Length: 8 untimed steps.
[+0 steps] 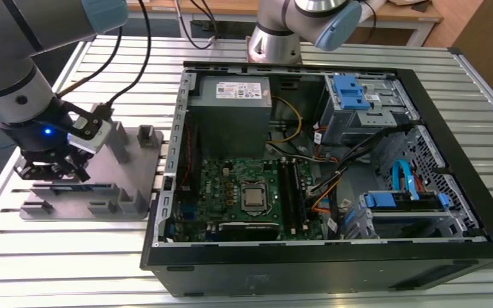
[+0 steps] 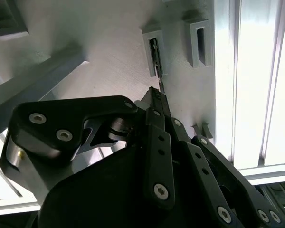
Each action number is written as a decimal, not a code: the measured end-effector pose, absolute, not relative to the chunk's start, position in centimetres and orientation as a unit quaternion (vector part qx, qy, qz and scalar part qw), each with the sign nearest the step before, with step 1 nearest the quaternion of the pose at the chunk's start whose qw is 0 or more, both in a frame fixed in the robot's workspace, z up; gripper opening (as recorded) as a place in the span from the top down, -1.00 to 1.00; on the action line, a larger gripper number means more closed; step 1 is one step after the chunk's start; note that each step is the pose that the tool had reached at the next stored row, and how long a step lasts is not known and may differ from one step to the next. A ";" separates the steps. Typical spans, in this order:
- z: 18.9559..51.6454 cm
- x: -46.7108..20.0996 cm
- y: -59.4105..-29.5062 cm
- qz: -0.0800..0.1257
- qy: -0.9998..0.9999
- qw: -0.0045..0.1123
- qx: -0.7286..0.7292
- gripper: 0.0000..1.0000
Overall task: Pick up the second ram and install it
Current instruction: 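Pick up the second ram and move it above second insertion slot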
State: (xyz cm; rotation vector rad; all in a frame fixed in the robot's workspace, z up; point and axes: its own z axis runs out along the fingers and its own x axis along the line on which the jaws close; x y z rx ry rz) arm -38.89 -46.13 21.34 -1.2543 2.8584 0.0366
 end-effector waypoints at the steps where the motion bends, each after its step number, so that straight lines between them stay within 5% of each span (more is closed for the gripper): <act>1: 21.3 -38.9 -46.1 0.012 0.914 0.010 -0.406 0.79; 8: 21.3 -38.9 -46.1 0.012 0.904 0.010 -0.428 0.79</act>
